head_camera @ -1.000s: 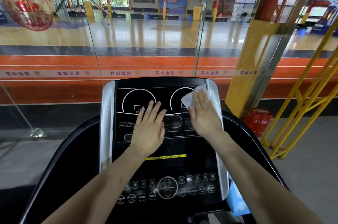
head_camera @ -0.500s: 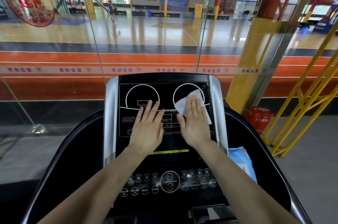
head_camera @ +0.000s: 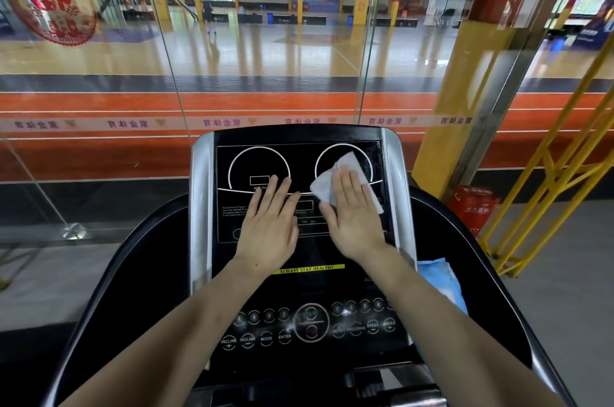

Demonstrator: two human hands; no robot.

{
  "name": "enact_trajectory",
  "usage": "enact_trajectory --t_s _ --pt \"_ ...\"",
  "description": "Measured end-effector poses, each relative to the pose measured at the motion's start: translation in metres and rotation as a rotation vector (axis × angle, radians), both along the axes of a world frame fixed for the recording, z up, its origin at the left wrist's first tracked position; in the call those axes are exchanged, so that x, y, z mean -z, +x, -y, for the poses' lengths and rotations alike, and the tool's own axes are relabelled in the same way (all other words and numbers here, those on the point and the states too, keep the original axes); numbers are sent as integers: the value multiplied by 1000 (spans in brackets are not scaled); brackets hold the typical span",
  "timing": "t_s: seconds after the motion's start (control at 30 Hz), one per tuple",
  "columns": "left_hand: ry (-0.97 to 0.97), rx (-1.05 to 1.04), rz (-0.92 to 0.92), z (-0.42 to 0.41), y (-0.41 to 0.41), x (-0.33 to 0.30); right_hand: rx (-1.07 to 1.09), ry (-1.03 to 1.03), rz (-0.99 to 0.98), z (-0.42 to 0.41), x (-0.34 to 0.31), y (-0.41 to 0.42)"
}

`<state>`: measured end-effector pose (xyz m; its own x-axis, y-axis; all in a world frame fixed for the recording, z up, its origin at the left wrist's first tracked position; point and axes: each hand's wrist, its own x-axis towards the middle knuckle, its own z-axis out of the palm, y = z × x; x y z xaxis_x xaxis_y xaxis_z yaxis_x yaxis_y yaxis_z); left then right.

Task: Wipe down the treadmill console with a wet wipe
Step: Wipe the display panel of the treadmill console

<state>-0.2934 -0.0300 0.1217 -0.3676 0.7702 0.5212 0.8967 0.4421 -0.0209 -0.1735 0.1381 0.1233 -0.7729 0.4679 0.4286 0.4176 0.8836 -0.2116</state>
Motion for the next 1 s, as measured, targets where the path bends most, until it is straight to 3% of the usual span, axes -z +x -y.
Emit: enact_trajectory --t_s 0.1,0.2,0.33,0.5,0.6,0.77,1.0 --pt "-5 -1 -10 1 -2 3 -84 67 74 27 31 30" --pt "-6 -4 -8 3 -1 4 -93 104 97 -2 21 30" --pt "-8 -6 13 2 4 5 34 -43 42 -36 -14 6" --pt "6 9 16 1 6 4 120 -111 -43 4 22 25" --pt "6 5 16 4 5 3 101 -136 -41 4 33 34" --pt "12 10 18 1 4 0 55 -194 -76 -25 -9 3" --pt "-13 26 12 17 5 16 92 -23 44 15 39 33"
